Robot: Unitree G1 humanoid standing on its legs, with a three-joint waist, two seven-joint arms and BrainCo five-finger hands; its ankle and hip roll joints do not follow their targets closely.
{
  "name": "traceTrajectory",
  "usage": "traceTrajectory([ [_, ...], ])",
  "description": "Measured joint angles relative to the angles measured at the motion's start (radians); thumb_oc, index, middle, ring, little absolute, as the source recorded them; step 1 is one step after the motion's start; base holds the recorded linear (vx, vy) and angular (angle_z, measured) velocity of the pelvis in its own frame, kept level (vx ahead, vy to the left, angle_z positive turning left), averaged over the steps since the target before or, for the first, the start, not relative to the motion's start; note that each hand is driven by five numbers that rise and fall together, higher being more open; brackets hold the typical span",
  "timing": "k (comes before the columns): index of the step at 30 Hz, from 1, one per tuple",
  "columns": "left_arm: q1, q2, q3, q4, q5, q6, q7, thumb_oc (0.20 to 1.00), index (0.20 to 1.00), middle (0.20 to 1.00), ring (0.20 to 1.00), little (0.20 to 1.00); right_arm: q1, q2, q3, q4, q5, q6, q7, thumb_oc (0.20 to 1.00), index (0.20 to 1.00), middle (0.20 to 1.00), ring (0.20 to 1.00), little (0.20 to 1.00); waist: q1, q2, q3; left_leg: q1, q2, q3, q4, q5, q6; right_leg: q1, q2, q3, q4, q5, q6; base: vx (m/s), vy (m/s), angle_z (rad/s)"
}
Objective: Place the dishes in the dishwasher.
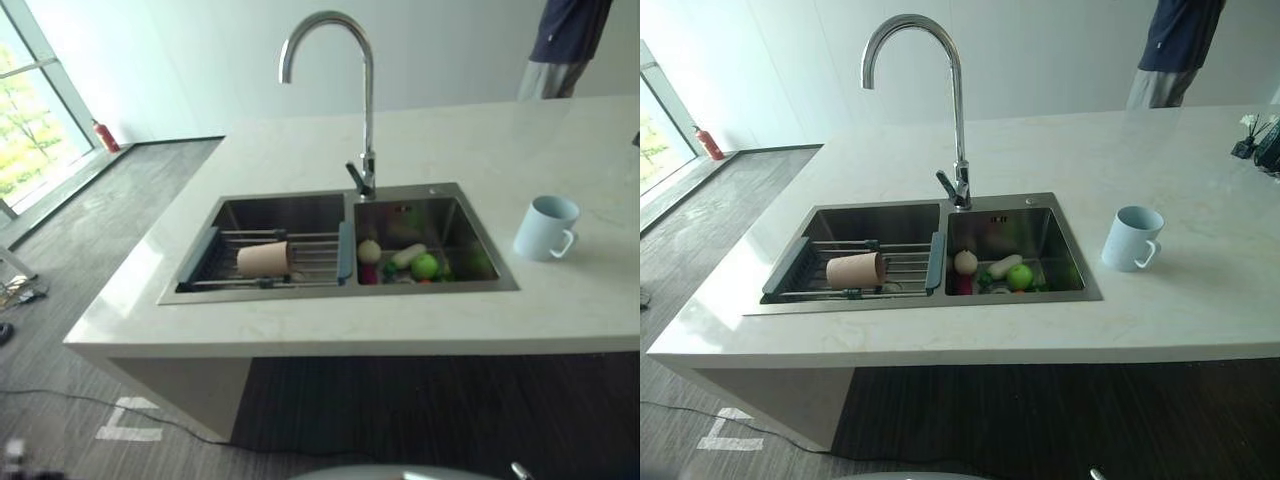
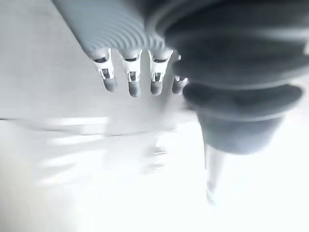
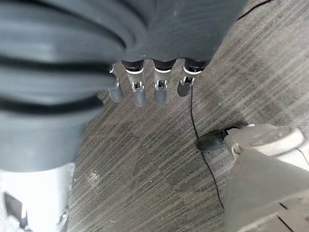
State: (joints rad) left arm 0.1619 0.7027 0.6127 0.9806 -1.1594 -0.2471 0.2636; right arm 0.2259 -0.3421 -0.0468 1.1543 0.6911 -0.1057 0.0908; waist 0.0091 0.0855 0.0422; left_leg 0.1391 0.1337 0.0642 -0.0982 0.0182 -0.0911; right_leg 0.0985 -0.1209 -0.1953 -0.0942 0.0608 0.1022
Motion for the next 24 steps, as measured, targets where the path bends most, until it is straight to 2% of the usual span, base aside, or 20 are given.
traceTrajectory([
  [3,-0.009,0.036,0.023,-0.181,0.187,-0.150,0.215,1.000,1.000,1.000,1.000,1.000,0.019,0.001,0.038,-0.021,0.008,0.002,-0.022,1.000,1.000,1.000,1.000,1.000,0.014,-0.002,-0.007,0.000,-0.008,-0.006,0.000,0.001,0.000,0.005,-0.008,-0.008,0.000,0.005,0.006,0.02,-0.011,0.07],
  [5,-0.004,0.089,0.065,-0.409,0.446,-0.261,0.391,1.000,1.000,1.000,1.000,1.000,0.044,0.015,0.042,-0.087,0.020,0.004,-0.041,1.000,1.000,1.000,1.000,1.000,0.026,-0.014,-0.006,0.000,-0.010,-0.012,0.000,0.000,0.000,0.009,-0.010,-0.013,0.000,0.007,0.009,0.04,-0.012,0.09],
  [6,-0.003,0.133,0.062,-0.473,0.540,-0.298,0.436,1.000,1.000,1.000,1.000,1.000,0.045,0.020,0.039,-0.104,0.026,0.004,-0.046,1.000,1.000,1.000,1.000,1.000,0.025,-0.017,-0.004,0.001,-0.011,-0.017,0.000,0.000,0.000,0.012,-0.011,-0.014,0.000,0.007,0.009,0.09,-0.012,0.20],
  [7,-0.004,0.215,0.090,-0.686,0.718,-0.252,0.521,1.000,1.000,1.000,1.000,1.000,0.054,0.023,0.070,-0.144,0.028,0.022,-0.052,1.000,1.000,1.000,1.000,1.000,0.027,-0.038,-0.008,0.002,-0.010,-0.027,0.000,0.000,-0.001,0.019,-0.011,-0.026,0.000,0.005,0.010,0.14,0.005,0.21],
  [8,-0.001,0.412,0.092,-0.912,0.874,-0.251,0.542,1.000,1.000,1.000,1.000,1.000,0.071,0.031,0.075,-0.181,0.028,0.025,-0.053,1.000,1.000,1.000,1.000,1.000,0.029,-0.071,-0.018,0.002,-0.011,-0.030,0.000,-0.001,-0.001,0.018,-0.011,-0.031,0.000,-0.006,0.024,0.20,0.055,0.15],
  [9,-0.040,0.475,0.049,-1.028,0.943,-0.250,0.509,1.000,1.000,1.000,1.000,1.000,0.072,0.031,0.075,-0.190,0.027,0.026,-0.053,1.000,1.000,1.000,1.000,1.000,0.027,-0.072,-0.021,0.003,-0.020,-0.028,0.000,-0.001,-0.001,0.016,-0.021,-0.029,0.001,-0.008,0.025,0.21,0.074,0.02],
  [10,-0.170,0.469,-0.112,-1.126,1.011,-0.232,0.403,1.000,1.000,1.000,1.000,1.000,0.076,0.032,0.084,-0.190,0.013,0.041,-0.051,1.000,1.000,1.000,1.000,1.000,0.015,-0.067,-0.033,0.008,-0.035,-0.022,0.001,-0.002,0.002,0.013,-0.030,-0.018,0.001,-0.010,0.028,0.20,0.087,-0.20],
  [12,-0.259,0.442,-0.388,-1.123,1.066,-0.172,0.274,1.000,1.000,1.000,1.000,1.000,0.068,0.035,0.096,-0.182,-0.027,0.070,-0.040,1.000,1.000,1.000,1.000,1.000,-0.009,-0.037,-0.032,0.009,-0.037,0.003,0.000,-0.006,0.007,0.001,-0.032,0.010,0.001,-0.003,0.033,0.06,0.069,-0.37],
  [13,-0.271,0.402,-0.465,-1.097,1.103,-0.143,0.225,1.000,1.000,1.000,1.000,1.000,0.062,0.035,0.096,-0.178,-0.044,0.077,-0.037,1.000,1.000,1.000,1.000,1.000,-0.031,-0.028,-0.030,-0.010,-0.036,0.006,0.000,-0.004,0.006,-0.018,-0.031,0.022,0.001,0.009,0.035,-0.06,0.075,-0.36],
  [14,-0.281,0.307,-0.512,-1.066,1.164,-0.092,0.166,1.000,1.000,1.000,1.000,1.000,0.057,0.035,0.096,-0.179,-0.045,0.079,-0.032,1.000,1.000,1.000,1.000,1.000,-0.063,-0.030,-0.019,-0.062,-0.030,0.013,0.000,0.014,0.001,-0.076,-0.026,0.027,0.001,0.030,0.033,-0.19,0.107,-0.25],
  [15,-0.289,0.277,-0.525,-1.050,1.186,-0.063,0.139,1.000,1.000,1.000,1.000,1.000,0.047,0.030,0.098,-0.179,-0.045,0.079,-0.031,1.000,1.000,1.000,1.000,1.000,-0.079,-0.045,0.041,-0.088,-0.024,0.014,0.000,0.036,-0.005,-0.104,-0.018,0.029,0.000,0.053,0.016,-0.37,0.124,-0.11],
  [16,-0.322,0.251,-0.532,-1.019,1.216,-0.036,0.115,1.000,1.000,1.000,1.000,1.000,0.029,0.011,0.097,-0.183,-0.045,0.079,-0.031,1.000,1.000,1.000,1.000,1.000,-0.077,-0.063,0.097,-0.152,-0.022,0.021,0.001,0.061,0.001,-0.171,-0.018,0.030,0.000,0.074,0.009,-0.48,0.126,0.07],
  [17,-0.468,0.251,-0.617,-0.935,1.223,0.019,0.086,1.000,1.000,1.000,1.000,1.000,-0.067,-0.019,0.111,-0.210,-0.043,0.079,-0.031,1.000,1.000,1.000,1.000,1.000,-0.071,-0.078,0.210,-0.280,-0.032,0.010,0.007,0.109,0.014,-0.295,-0.021,0.034,0.006,0.132,0.006,-0.48,0.111,0.20],
  [18,-0.614,0.284,-0.728,-0.876,1.218,0.066,0.049,1.000,1.000,1.000,1.000,1.000,-0.206,-0.048,0.115,-0.239,-0.041,0.078,-0.031,1.000,1.000,1.000,1.000,1.000,-0.073,-0.072,0.379,-0.348,-0.037,0.000,0.007,0.148,0.008,-0.360,-0.025,0.040,0.006,0.160,0.008,-0.33,0.082,0.14],
  [19,-0.718,0.294,-0.760,-0.863,1.176,0.076,0.024,1.000,1.000,1.000,1.000,1.000,-0.286,-0.061,0.109,-0.260,-0.010,0.078,-0.031,1.000,1.000,1.000,1.000,1.000,-0.072,-0.055,0.492,-0.373,-0.031,0.000,0.007,0.162,0.004,-0.386,-0.018,0.042,0.006,0.166,-0.003,-0.21,0.077,0.08],
  [20,-0.763,0.325,-0.766,-0.835,1.162,0.075,0.006,1.000,1.000,1.000,1.000,1.000,-0.313,-0.055,0.104,-0.263,0.031,0.091,-0.028,1.000,1.000,1.000,1.000,1.000,-0.077,-0.036,0.508,-0.390,-0.019,-0.002,0.007,0.169,-0.007,-0.402,-0.008,0.047,0.006,0.166,-0.004,-0.10,0.060,-0.13],
  [22,-0.669,0.357,-0.742,-0.801,1.136,0.110,-0.011,1.000,1.000,1.000,1.000,1.000,-0.257,-0.056,0.068,-0.261,0.038,0.095,-0.017,1.000,1.000,1.000,1.000,1.000,-0.100,-0.031,0.505,-0.313,0.001,0.001,0.001,0.148,-0.015,-0.330,0.013,0.050,0.004,0.147,-0.012,-0.05,0.041,-0.15],
  [24,-0.584,0.356,-0.668,-0.802,1.138,0.116,-0.009,1.000,1.000,1.000,1.000,1.000,-0.178,-0.067,0.070,-0.274,0.038,0.095,-0.010,1.000,1.000,1.000,1.000,1.000,-0.083,-0.032,0.499,-0.272,0.008,0.000,0.001,0.130,-0.019,-0.283,0.020,0.041,0.006,0.131,-0.010,-0.02,0.011,0.07],
])
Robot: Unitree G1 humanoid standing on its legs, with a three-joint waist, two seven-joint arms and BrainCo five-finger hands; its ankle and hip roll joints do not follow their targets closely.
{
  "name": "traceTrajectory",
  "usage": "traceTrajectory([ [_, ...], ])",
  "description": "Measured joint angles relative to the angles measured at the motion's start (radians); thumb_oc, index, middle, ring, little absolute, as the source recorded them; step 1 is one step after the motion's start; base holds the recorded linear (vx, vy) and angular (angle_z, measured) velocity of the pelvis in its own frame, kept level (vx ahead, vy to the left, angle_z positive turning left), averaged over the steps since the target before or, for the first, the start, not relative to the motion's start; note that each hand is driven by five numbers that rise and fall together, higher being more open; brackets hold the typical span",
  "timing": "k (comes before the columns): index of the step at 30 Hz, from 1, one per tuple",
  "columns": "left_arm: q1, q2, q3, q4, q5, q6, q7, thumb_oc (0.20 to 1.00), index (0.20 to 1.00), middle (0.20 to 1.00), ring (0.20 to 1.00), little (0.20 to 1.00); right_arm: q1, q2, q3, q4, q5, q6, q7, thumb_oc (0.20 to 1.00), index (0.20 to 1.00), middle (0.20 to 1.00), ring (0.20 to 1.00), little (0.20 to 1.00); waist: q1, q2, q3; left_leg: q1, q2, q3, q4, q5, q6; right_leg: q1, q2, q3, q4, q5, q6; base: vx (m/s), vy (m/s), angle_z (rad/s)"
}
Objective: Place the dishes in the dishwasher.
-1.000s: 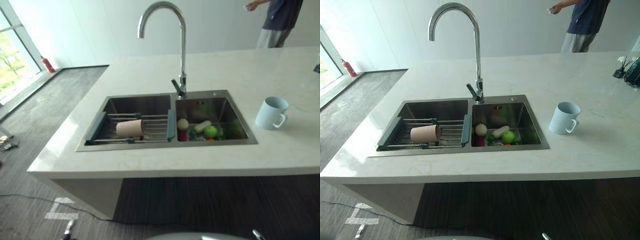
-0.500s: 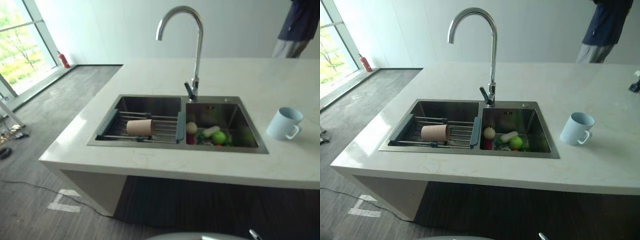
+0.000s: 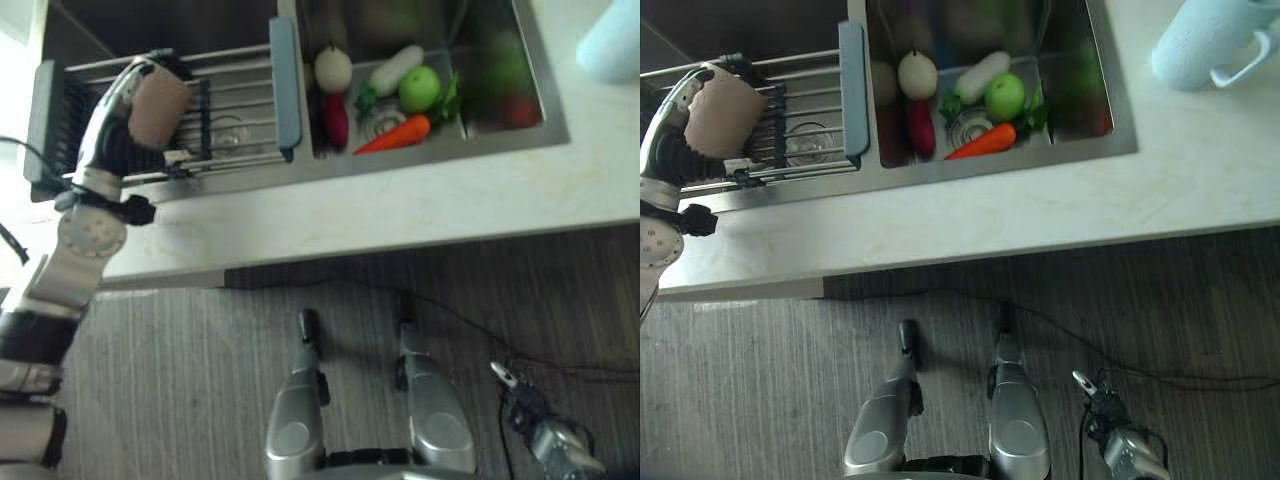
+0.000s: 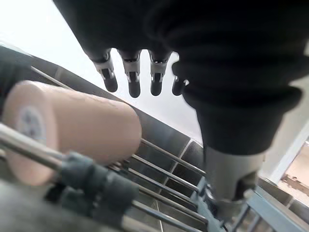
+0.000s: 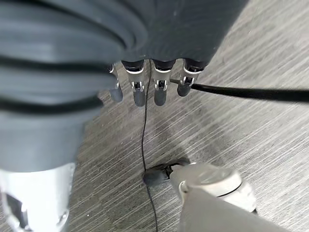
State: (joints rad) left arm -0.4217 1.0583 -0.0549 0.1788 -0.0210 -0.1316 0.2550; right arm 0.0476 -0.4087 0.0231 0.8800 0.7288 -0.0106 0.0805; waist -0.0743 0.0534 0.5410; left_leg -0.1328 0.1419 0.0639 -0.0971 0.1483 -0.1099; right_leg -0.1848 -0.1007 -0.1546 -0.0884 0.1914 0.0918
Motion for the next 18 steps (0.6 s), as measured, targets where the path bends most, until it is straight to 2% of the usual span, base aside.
traceTrajectory([
  [3,0.035,-0.002,0.021,-0.019,0.002,0.007,0.009,1.000,1.000,1.000,1.000,1.000,0.006,0.003,0.007,-0.060,0.000,0.002,0.001,1.000,1.000,1.000,1.000,1.000,0.012,0.000,-0.019,0.012,-0.003,-0.014,0.000,-0.007,0.002,0.022,-0.006,-0.018,0.000,-0.012,0.004,-0.01,0.006,0.15],
  [4,0.041,-0.003,0.020,-0.019,0.002,0.010,0.011,1.000,1.000,1.000,1.000,1.000,0.005,0.006,0.008,-0.066,0.000,0.001,0.000,1.000,1.000,1.000,1.000,1.000,0.019,-0.001,-0.041,0.011,-0.004,-0.016,0.000,-0.008,0.004,0.023,-0.007,-0.020,0.000,-0.012,0.004,-0.01,0.003,0.15],
  [6,0.099,-0.006,0.023,-0.018,0.003,0.012,0.042,1.000,1.000,1.000,1.000,1.000,0.007,0.018,0.018,-0.065,0.000,0.005,-0.002,1.000,1.000,1.000,1.000,1.000,0.027,0.000,-0.138,0.016,-0.013,-0.016,0.000,-0.012,0.006,0.029,-0.013,-0.023,0.000,-0.015,0.006,0.01,0.019,0.06],
  [9,0.194,-0.007,0.074,-0.020,0.052,0.016,0.072,1.000,1.000,1.000,1.000,1.000,0.014,0.029,0.007,-0.016,-0.001,0.006,-0.003,1.000,1.000,1.000,1.000,1.000,0.028,0.009,-0.182,0.036,-0.024,-0.016,0.000,-0.022,0.009,0.050,-0.030,-0.024,0.000,-0.019,0.012,0.03,0.036,0.04],
  [12,0.225,-0.007,0.108,-0.020,0.051,0.025,0.104,1.000,1.000,1.000,1.000,1.000,0.051,0.027,0.005,-0.007,-0.001,0.013,-0.008,1.000,1.000,1.000,1.000,1.000,0.038,0.016,-0.194,0.045,-0.028,-0.016,0.000,-0.027,0.015,0.060,-0.035,-0.024,0.000,-0.032,0.027,0.00,0.000,0.00],
  [18,0.255,-0.034,0.127,-0.020,0.050,0.026,0.124,1.000,1.000,1.000,1.000,1.000,0.081,0.028,0.005,-0.003,-0.003,0.023,-0.010,1.000,1.000,1.000,1.000,1.000,0.037,0.026,-0.215,0.042,-0.027,-0.024,-0.001,-0.027,0.016,0.057,-0.035,-0.024,0.000,-0.030,0.026,0.00,0.000,0.00],
])
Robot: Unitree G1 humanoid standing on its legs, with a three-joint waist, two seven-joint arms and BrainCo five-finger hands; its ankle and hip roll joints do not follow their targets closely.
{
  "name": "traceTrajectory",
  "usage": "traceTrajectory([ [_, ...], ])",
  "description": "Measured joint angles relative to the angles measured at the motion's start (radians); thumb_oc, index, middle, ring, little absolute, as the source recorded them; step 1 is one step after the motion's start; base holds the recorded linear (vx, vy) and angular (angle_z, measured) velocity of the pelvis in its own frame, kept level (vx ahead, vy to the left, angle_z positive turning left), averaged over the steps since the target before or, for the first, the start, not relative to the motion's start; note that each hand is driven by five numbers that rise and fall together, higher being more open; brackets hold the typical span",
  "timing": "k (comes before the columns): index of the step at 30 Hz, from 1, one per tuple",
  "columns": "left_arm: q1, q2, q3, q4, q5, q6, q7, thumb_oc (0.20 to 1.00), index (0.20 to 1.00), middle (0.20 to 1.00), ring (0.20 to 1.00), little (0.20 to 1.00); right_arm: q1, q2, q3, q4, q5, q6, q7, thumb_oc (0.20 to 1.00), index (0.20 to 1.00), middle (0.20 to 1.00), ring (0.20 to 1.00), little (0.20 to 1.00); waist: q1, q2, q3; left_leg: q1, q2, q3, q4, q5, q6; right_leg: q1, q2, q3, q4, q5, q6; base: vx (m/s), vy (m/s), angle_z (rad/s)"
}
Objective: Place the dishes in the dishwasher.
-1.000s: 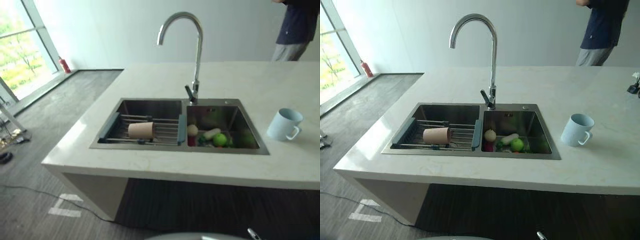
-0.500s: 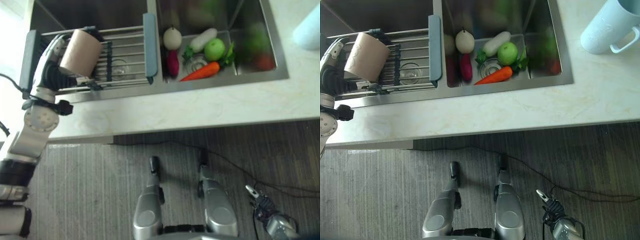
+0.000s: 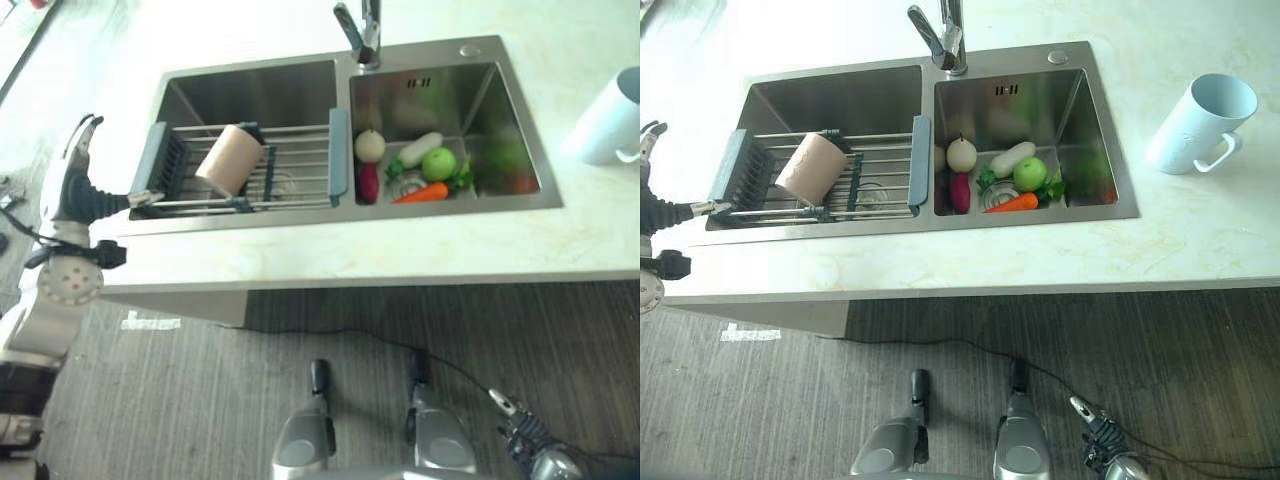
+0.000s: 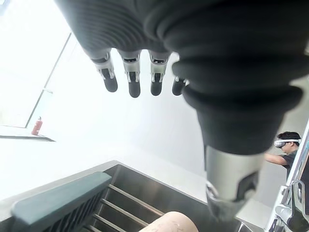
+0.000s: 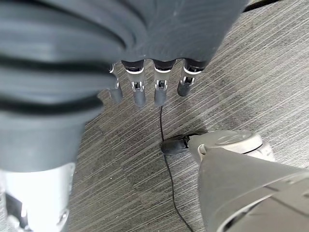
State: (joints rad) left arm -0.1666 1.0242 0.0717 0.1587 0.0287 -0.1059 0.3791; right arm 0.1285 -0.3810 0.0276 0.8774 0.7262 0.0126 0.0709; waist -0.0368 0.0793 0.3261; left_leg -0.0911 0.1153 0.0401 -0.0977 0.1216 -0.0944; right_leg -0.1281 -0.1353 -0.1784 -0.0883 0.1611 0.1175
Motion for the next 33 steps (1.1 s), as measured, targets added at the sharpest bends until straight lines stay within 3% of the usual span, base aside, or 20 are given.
traceTrajectory([
  [4,-0.001,-0.001,0.001,-0.001,0.000,0.002,-0.020,1.000,1.000,1.000,1.000,1.000,0.004,0.000,0.000,-0.002,-0.001,0.000,0.000,1.000,1.000,1.000,1.000,1.000,-0.005,0.000,-0.009,-0.002,0.000,0.000,0.000,0.000,0.000,-0.002,0.000,0.000,0.000,0.001,0.000,0.00,0.000,0.00],
  [8,-0.026,-0.001,-0.004,-0.001,-0.016,0.046,-0.089,1.000,1.000,1.000,1.000,1.000,0.002,-0.002,0.000,-0.004,-0.001,0.001,0.000,1.000,1.000,1.000,1.000,1.000,-0.009,0.000,-0.012,-0.011,-0.001,0.001,0.000,0.000,0.000,-0.010,0.000,-0.001,0.000,0.001,0.001,0.00,0.000,0.00],
  [19,-0.144,-0.009,-0.101,0.039,-0.227,0.146,-0.249,1.000,1.000,1.000,1.000,1.000,-0.001,-0.007,-0.001,0.002,-0.009,0.005,0.009,1.000,1.000,1.000,1.000,1.000,-0.031,0.001,-0.010,-0.023,0.000,0.012,0.000,0.000,-0.001,-0.027,0.001,0.003,-0.005,0.001,0.001,0.00,0.000,0.00],
  [24,-0.200,-0.009,-0.151,0.061,-0.268,0.156,-0.274,1.000,1.000,1.000,1.000,1.000,-0.006,-0.012,0.000,0.016,-0.009,0.004,0.010,1.000,1.000,1.000,1.000,1.000,-0.038,0.009,-0.002,-0.032,0.000,0.023,0.000,0.001,-0.002,-0.040,0.000,0.008,-0.005,0.001,0.003,-0.01,-0.029,-0.05],
  [33,-0.265,-0.009,-0.154,0.059,-0.323,0.183,-0.274,1.000,1.000,1.000,1.000,1.000,-0.019,-0.012,0.000,0.008,-0.008,0.004,0.011,1.000,1.000,1.000,1.000,1.000,-0.043,0.026,0.055,-0.043,-0.002,0.026,0.001,0.004,-0.006,-0.052,0.000,0.009,-0.005,0.001,0.003,0.00,0.000,0.00],
])
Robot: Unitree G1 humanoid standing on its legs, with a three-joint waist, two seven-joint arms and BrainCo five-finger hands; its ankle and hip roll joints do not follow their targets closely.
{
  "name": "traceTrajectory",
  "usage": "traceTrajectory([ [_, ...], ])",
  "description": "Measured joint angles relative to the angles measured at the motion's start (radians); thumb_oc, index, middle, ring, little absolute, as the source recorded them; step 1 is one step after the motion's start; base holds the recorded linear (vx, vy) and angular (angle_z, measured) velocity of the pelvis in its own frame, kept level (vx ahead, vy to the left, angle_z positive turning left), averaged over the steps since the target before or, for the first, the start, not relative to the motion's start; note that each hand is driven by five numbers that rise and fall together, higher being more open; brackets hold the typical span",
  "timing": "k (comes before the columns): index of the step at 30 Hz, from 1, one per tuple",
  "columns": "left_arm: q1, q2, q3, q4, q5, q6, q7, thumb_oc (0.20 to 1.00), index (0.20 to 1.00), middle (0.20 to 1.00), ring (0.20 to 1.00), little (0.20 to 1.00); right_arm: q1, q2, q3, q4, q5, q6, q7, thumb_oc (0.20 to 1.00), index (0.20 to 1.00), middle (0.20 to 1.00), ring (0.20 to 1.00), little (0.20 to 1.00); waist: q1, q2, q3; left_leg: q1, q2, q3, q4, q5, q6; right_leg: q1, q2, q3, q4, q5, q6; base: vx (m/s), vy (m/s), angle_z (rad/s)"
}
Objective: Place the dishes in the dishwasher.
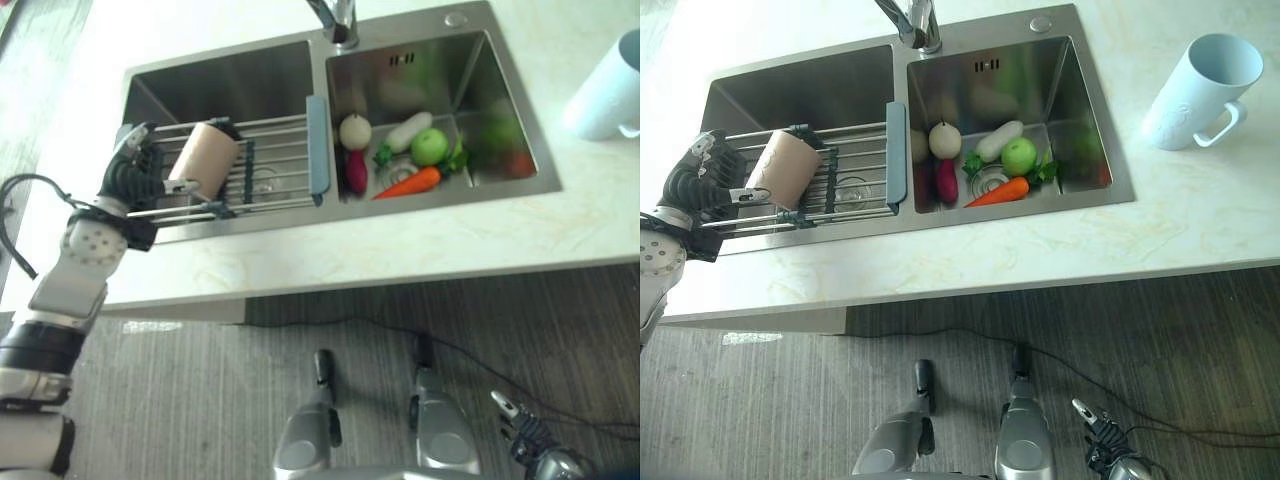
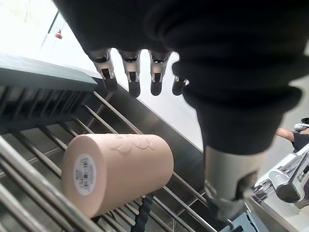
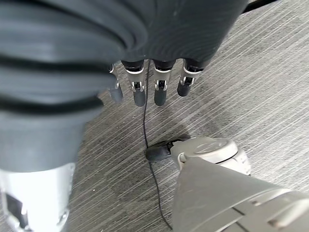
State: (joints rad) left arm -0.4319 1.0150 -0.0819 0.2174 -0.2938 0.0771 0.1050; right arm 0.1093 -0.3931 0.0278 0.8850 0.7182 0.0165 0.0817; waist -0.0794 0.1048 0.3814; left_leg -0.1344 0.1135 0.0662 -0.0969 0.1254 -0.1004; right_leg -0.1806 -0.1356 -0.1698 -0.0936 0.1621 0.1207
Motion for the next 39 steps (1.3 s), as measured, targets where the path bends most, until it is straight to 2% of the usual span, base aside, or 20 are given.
traceTrajectory([
  [4,-0.031,0.000,-0.004,0.001,-0.017,0.011,0.000,1.000,1.000,1.000,1.000,1.000,-0.008,-0.001,0.000,-0.001,0.000,-0.001,0.000,1.000,1.000,1.000,1.000,1.000,-0.007,0.000,0.022,-0.002,-0.003,0.001,0.000,0.000,0.000,-0.002,-0.004,0.001,0.000,-0.001,0.002,0.00,0.000,0.00],
  [7,-0.081,0.000,-0.051,0.020,-0.040,0.021,-0.001,1.000,1.000,1.000,1.000,1.000,-0.022,-0.003,0.000,0.000,0.000,-0.003,0.002,1.000,1.000,1.000,1.000,1.000,-0.013,0.001,0.029,-0.004,-0.008,0.002,0.000,0.000,0.000,-0.005,-0.008,0.003,0.000,-0.001,0.002,0.00,0.000,0.00],
  [14,-0.168,0.000,-0.119,0.141,-0.039,0.085,0.008,1.000,1.000,1.000,1.000,1.000,-0.039,-0.018,0.003,-0.002,0.001,-0.003,0.019,1.000,1.000,1.000,1.000,1.000,-0.038,-0.002,0.069,-0.007,-0.010,0.023,0.000,-0.001,0.002,-0.021,-0.010,0.022,0.000,0.000,0.005,-0.01,-0.006,-0.07],
  [25,-0.253,0.005,-0.190,0.216,0.119,0.175,0.086,1.000,1.000,1.000,1.000,1.000,-0.058,-0.027,0.043,-0.070,0.010,-0.005,0.017,1.000,1.000,1.000,1.000,1.000,-0.053,-0.003,0.099,-0.025,-0.014,0.024,0.003,0.001,0.005,-0.039,-0.011,0.024,0.005,0.007,0.000,0.00,0.000,0.00],
  [39,-0.309,-0.002,-0.204,0.257,0.146,0.270,0.101,1.000,1.000,1.000,1.000,1.000,-0.060,-0.029,0.055,-0.084,0.031,-0.005,0.008,1.000,1.000,1.000,1.000,1.000,-0.056,-0.004,0.106,-0.028,-0.015,0.024,0.005,0.001,0.006,-0.042,-0.012,0.025,0.005,0.007,0.000,0.00,0.000,0.00],
])
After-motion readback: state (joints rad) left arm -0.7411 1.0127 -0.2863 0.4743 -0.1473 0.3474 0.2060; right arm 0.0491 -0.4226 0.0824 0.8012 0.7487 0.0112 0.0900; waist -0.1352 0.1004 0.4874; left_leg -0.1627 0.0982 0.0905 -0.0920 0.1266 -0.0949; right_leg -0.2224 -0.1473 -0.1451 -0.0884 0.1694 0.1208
